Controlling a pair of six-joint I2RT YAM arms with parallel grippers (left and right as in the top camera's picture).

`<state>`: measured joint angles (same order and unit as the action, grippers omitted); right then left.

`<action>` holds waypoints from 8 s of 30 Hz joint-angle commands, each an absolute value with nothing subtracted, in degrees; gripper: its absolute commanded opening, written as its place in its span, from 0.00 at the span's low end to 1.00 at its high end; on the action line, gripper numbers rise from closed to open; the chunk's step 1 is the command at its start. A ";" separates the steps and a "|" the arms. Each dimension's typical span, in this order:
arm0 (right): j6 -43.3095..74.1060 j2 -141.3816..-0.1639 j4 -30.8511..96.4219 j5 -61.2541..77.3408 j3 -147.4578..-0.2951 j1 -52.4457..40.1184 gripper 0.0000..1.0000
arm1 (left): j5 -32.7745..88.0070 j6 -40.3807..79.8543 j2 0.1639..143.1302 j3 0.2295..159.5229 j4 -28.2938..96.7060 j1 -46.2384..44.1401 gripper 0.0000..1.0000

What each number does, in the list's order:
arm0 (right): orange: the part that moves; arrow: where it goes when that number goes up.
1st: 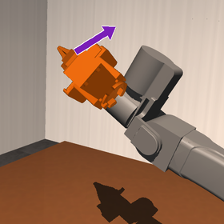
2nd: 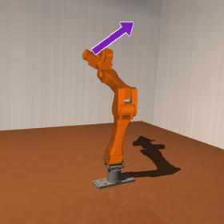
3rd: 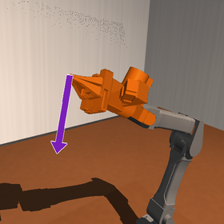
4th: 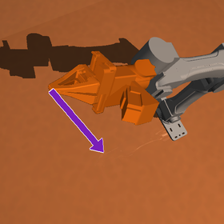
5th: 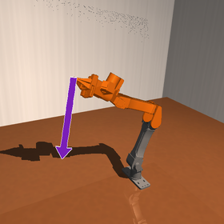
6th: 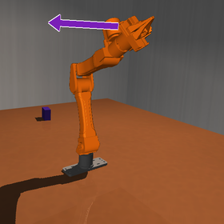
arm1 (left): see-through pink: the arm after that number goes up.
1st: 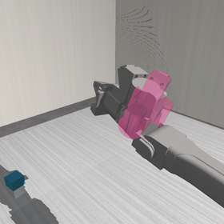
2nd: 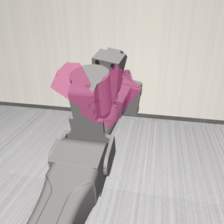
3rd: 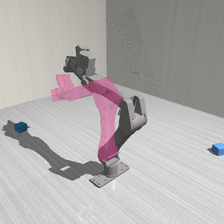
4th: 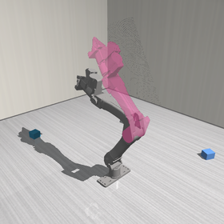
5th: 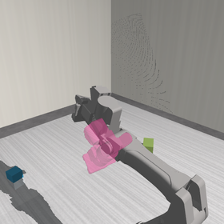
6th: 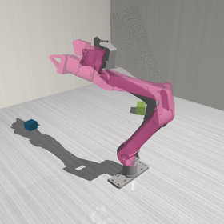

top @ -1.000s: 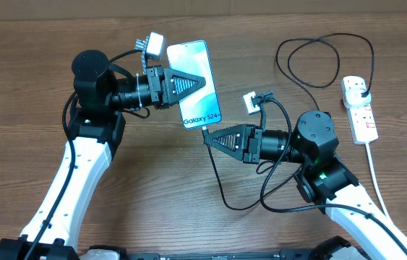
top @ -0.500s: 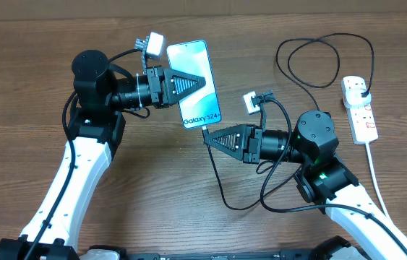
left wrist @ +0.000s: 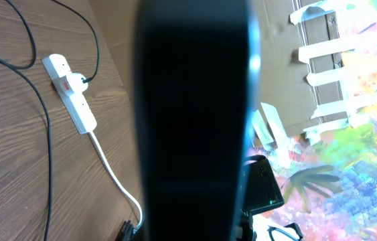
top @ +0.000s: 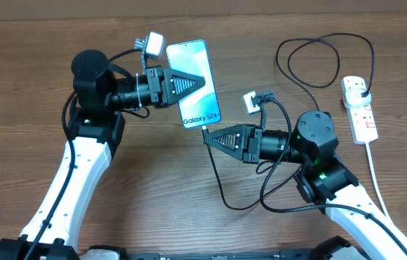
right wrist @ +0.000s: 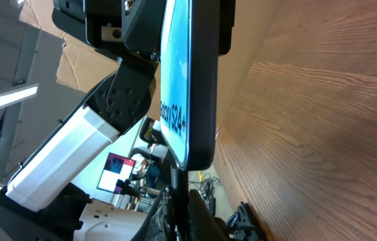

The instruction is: Plug charger to phone and switch on socket

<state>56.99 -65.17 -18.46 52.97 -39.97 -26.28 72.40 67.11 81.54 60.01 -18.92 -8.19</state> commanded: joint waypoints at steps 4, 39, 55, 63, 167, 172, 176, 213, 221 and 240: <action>57.25 -65.12 -19.27 48.47 -40.47 -25.91 0.04 | 76.29 65.32 80.36 60.80 -19.33 -9.37 0.04; 56.99 -65.12 -19.20 50.15 -40.47 -24.88 0.04 | 83.02 64.25 80.36 60.80 -19.33 -11.66 0.04; 56.99 -65.12 -19.25 48.40 -40.47 -24.88 0.04 | 83.88 62.46 80.36 60.80 -17.47 -11.68 0.04; 56.99 -65.12 -19.25 46.33 -40.47 -24.88 0.04 | 83.35 55.40 80.36 60.80 -7.53 -11.73 0.04; 40.14 -65.43 -0.25 48.93 -40.47 -24.88 0.04 | 65.54 36.58 80.36 60.80 -0.03 -13.39 0.88; 37.39 -67.46 4.67 44.49 -40.45 -24.88 0.04 | 49.25 30.37 80.36 60.80 12.40 -13.41 0.93; 37.41 -71.05 6.72 40.58 -40.45 -24.88 0.04 | 31.03 29.98 80.36 60.80 23.24 -13.41 0.98; 37.89 -90.04 1.17 27.62 -40.47 -24.91 0.04 | 8.38 30.17 80.36 60.80 34.48 -13.41 1.00; 38.98 -92.79 -0.86 27.94 -40.47 -25.12 0.04 | 8.38 30.17 80.36 60.80 34.50 -13.41 1.00; 43.31 -99.68 -8.58 29.41 -40.47 -26.09 0.04 | 8.38 30.17 80.36 60.80 34.50 -13.41 1.00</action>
<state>43.05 -99.39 -6.74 28.67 -39.62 -25.26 9.15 31.29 81.34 60.29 34.54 -13.74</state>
